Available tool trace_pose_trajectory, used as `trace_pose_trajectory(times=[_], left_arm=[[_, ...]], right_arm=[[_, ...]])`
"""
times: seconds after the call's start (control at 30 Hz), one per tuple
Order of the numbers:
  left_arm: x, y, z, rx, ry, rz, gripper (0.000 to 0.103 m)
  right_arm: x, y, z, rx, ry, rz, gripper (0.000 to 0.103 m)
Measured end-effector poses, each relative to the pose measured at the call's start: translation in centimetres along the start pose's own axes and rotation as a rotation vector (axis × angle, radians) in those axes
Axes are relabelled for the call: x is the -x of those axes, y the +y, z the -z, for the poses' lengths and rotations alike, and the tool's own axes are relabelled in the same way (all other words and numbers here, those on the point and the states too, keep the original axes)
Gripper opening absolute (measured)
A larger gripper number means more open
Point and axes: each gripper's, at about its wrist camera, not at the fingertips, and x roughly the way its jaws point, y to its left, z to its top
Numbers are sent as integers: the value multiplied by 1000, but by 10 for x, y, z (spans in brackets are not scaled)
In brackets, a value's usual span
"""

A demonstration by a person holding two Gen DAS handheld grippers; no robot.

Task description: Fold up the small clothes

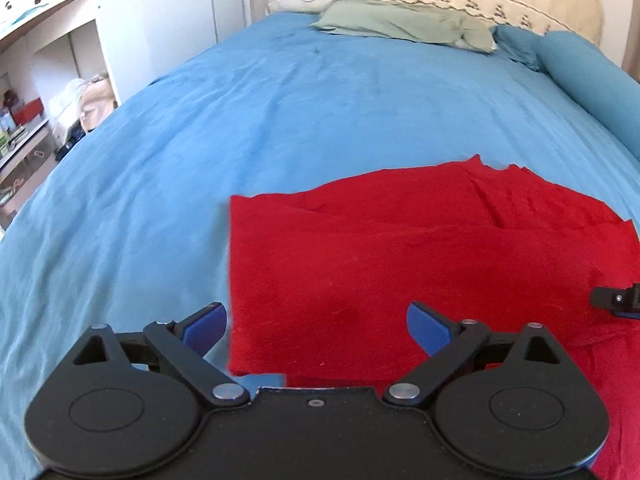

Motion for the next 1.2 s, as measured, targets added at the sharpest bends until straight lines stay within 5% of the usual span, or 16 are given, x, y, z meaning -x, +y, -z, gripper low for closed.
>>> trace_pose_trajectory(times=[0.27,0.57,0.7,0.9,1.2], left_arm=[[1,8,3,-3,11,2,99],[3,5,-1,5,1,5,99],[2,-2,0,2,1,13,99],[-5,-17,1,-20,7,20,99],[-8,-28,2,-54,23,17,99]], right_arm=[[-9,17,-3,67,30,71,20],[38,25,-39,175,-113,53,20],[68,-1,-53,215,-188,111,20],[46,-55,-38,196,-108,194,20],[22,-68,-22,169,-82,252,20]])
